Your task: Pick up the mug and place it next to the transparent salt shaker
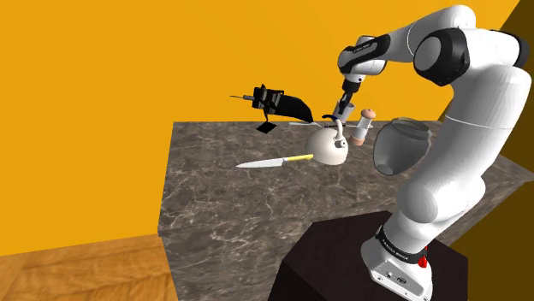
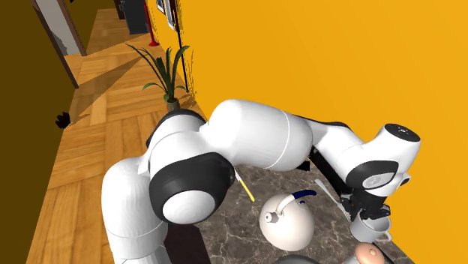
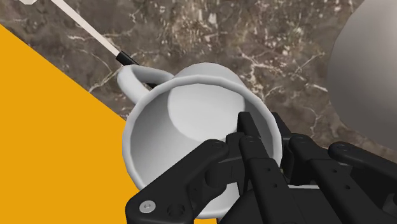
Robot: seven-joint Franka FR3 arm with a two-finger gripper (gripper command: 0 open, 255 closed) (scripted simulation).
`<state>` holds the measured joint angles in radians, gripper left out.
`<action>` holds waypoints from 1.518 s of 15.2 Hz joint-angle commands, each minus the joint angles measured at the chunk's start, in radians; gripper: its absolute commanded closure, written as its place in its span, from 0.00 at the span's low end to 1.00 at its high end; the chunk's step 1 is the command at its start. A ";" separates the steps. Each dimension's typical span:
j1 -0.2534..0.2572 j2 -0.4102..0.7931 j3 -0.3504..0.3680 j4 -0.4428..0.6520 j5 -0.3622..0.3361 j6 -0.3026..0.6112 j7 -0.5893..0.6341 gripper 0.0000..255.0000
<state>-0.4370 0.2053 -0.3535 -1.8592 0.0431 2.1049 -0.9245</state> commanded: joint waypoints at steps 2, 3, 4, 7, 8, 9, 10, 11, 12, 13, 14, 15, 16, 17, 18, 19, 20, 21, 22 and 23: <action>-0.002 0.016 0.002 -0.022 0.007 0.037 -0.004 1.00; -0.002 0.021 0.002 -0.029 0.009 0.050 -0.005 1.00; -0.003 0.027 0.003 -0.036 0.012 0.062 -0.006 1.00; -0.005 0.044 0.005 -0.055 0.020 0.097 -0.011 1.00; -0.006 0.051 0.006 -0.061 0.023 0.109 -0.012 1.00; -0.006 0.057 0.007 -0.066 0.025 0.121 -0.014 1.00; -0.008 0.066 0.009 -0.074 0.030 0.137 -0.016 1.00; -0.007 0.066 0.009 -0.074 0.030 0.137 -0.016 1.00; -0.008 0.066 0.009 -0.074 0.030 0.137 -0.016 1.00; -0.008 0.066 0.009 -0.074 0.030 0.137 -0.016 1.00; -0.008 0.066 0.009 -0.074 0.030 0.137 -0.016 1.00; -0.008 0.066 0.009 -0.074 0.030 0.137 -0.016 1.00; -0.008 0.066 0.009 -0.074 0.030 0.137 -0.016 1.00; -0.008 0.066 0.009 -0.074 0.030 0.137 -0.016 1.00; -0.008 0.066 0.009 -0.074 0.030 0.137 -0.016 1.00; -0.008 0.066 0.009 -0.074 0.030 0.137 -0.016 0.00; -0.007 0.066 0.009 -0.074 0.030 0.137 -0.016 0.00; -0.007 0.066 0.009 -0.074 0.030 0.137 -0.016 0.00; -0.007 0.066 0.009 -0.074 0.030 0.137 -0.016 0.00; -0.007 0.066 0.009 -0.074 0.030 0.137 -0.016 0.00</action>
<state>-0.4444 0.2717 -0.3447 -1.9333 0.0729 2.2422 -0.9406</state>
